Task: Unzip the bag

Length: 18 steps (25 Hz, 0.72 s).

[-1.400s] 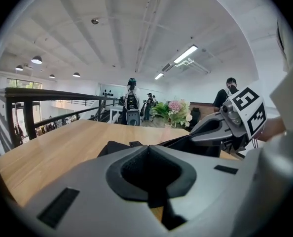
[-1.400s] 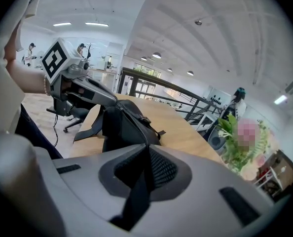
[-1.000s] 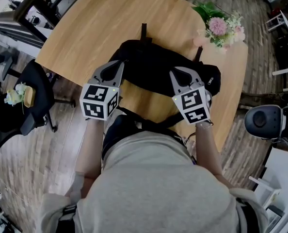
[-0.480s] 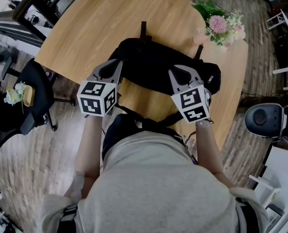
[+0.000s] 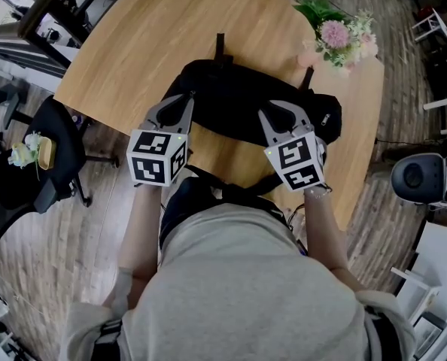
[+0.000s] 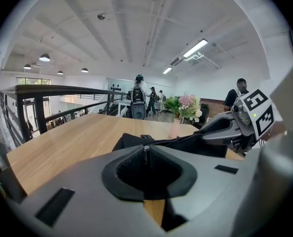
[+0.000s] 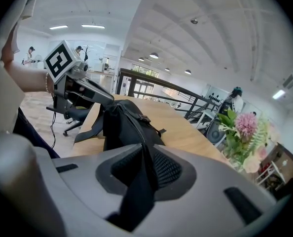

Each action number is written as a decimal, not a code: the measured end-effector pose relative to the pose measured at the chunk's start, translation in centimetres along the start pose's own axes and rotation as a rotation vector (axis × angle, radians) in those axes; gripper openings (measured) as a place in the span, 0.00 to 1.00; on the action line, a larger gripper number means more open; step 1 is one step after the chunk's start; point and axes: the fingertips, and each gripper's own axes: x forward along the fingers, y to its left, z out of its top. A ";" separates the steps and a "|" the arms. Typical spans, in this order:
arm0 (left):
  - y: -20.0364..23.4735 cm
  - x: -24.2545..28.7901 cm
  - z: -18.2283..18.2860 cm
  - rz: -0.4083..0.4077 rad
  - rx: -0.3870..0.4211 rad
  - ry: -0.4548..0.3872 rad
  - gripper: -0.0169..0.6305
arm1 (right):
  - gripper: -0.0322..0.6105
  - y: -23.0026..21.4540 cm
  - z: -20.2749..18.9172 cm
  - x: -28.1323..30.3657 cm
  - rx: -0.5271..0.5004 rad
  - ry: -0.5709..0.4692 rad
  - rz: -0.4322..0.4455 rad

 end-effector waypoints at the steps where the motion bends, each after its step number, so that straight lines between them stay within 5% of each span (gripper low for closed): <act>1: -0.3 0.0 0.2 -0.009 0.003 -0.004 0.06 | 0.19 0.0 0.1 -0.1 0.018 -0.007 0.004; 18: -8.9 1.1 3.2 -0.263 -0.111 -0.082 0.06 | 0.31 -0.9 1.7 -4.4 0.417 -0.226 0.029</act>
